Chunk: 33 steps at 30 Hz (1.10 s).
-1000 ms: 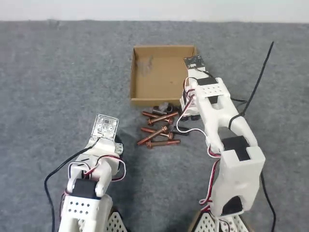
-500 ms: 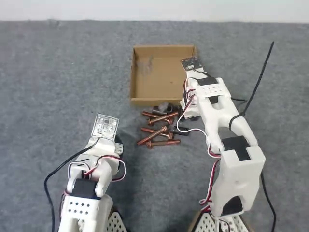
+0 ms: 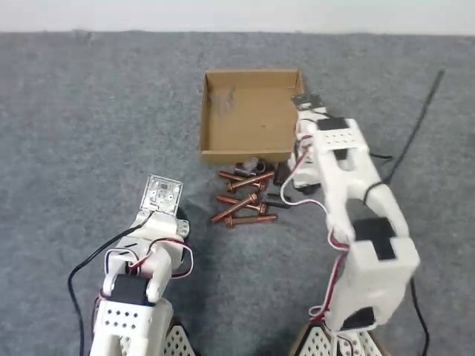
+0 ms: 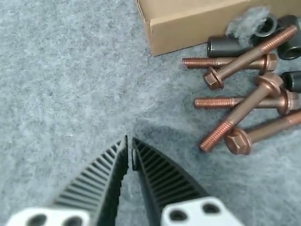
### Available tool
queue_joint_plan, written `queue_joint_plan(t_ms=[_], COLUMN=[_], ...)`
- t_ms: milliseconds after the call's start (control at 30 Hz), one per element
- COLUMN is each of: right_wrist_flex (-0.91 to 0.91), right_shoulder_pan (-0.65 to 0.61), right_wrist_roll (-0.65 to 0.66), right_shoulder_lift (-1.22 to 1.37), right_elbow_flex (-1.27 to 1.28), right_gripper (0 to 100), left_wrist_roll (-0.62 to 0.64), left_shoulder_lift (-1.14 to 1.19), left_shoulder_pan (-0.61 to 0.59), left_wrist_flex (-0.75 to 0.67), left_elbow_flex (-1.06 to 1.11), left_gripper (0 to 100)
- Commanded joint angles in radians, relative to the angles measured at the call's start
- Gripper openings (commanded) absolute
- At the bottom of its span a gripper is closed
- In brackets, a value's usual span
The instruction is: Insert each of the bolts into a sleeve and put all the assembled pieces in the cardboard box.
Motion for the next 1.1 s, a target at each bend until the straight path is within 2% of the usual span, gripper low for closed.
queue_joint_plan(t_ms=[0, 233, 500, 567, 700, 833, 900, 1067], right_wrist_flex=[0.013, 0.001, -0.186, -0.200, -0.217, -0.245, -0.251, -0.252], right_shoulder_pan=[0.048, 0.145, 0.312, 0.323, 0.329, 0.328, 0.328, 0.328], right_wrist_roll=[0.002, 0.002, 0.012, 0.015, 0.103, 0.100, 0.100, 0.100], right_shoulder_lift=[-0.170, -0.392, -0.638, -0.674, -0.677, -0.642, -0.627, -0.624], right_elbow_flex=[0.072, 0.350, 0.694, 0.750, 0.798, 0.796, 0.793, 0.792], right_gripper=[0.7, 0.7, 0.7, 0.7, 0.7, 0.7, 0.7, 0.7], left_wrist_roll=[0.006, 0.008, 0.012, 0.012, 0.012, 0.014, 0.014, 0.021], left_shoulder_lift=[-0.014, -0.014, -0.014, -0.014, -0.014, -0.006, -0.005, -0.002], left_shoulder_pan=[0.003, 0.008, 0.031, 0.043, 0.049, 0.051, 0.052, 0.121], left_wrist_flex=[-0.018, -0.018, -0.041, -0.048, -0.048, -0.046, -0.006, 0.207], left_elbow_flex=[-0.012, -0.012, -0.012, -0.012, -0.012, -0.047, -0.097, -0.321], left_gripper=[1, 1, 1, 1, 1, 1, 1, 1])
